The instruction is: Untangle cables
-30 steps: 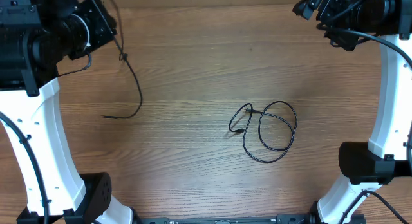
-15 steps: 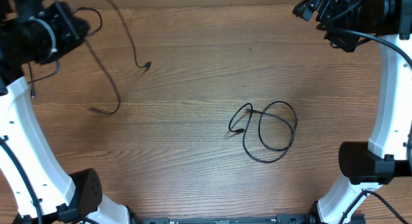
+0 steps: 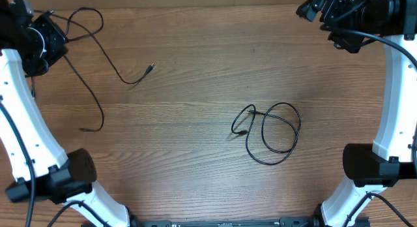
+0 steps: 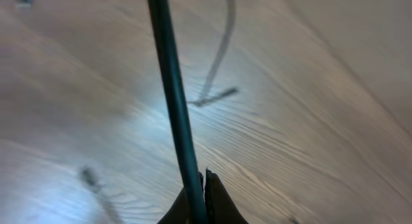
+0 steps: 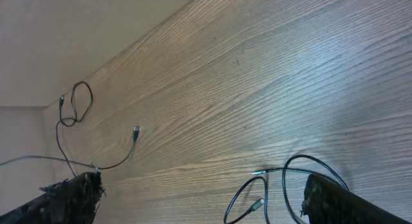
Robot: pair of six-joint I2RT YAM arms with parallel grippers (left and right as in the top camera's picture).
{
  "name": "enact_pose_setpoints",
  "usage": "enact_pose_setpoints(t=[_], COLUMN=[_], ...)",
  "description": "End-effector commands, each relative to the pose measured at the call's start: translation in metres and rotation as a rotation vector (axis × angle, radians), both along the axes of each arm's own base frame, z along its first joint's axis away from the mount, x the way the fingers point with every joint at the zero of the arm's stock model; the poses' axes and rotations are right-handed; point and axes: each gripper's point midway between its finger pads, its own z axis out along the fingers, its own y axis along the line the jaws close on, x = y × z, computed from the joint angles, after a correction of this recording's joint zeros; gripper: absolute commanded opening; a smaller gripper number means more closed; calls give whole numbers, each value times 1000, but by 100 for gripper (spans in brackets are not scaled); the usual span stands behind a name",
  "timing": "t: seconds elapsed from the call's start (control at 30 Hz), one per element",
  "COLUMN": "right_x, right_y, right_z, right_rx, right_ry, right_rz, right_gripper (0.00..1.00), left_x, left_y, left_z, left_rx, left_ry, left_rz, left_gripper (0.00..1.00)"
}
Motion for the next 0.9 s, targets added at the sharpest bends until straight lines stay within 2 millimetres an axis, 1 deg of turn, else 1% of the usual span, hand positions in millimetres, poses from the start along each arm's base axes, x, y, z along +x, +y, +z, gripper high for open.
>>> enact_pose_setpoints(t=[0.0,0.13,0.3,0.47,0.6,0.63,0.73,0.8,0.87], right_x=[-1,-1,-1,-1,-1,-1,0,0,0], right_y=[0,0,0,0,0,0,0,0,0], right_z=[7,7,7,7,7,7,8,8,8], right_rx=[1,1,1,1,1,1,1,1,1], right_ry=[-23,-23,-23,-23,-25,-26,-28,-28,-30], right_rz=[5,5,6,5,6,5,5,5,5], right_gripper=[100,100,100,100,100,100,100,100,100], left_x=[-4,-5,-9,-17,-24,-25,-22,-20,-18], left_y=[35,55,79,111,140,147,168,177,182], left_z=[-17,-30,-44,-64,-78,-82,-93,-99,-106], left_rx=[115,160,143,116,101,96,90,70,20], left_ry=[88,141,182,232,255,256,243,232,214], left_rz=[130,187,278,361,426,440,476,491,508], left_gripper=[4,4,5,5,6,4,4,4,6])
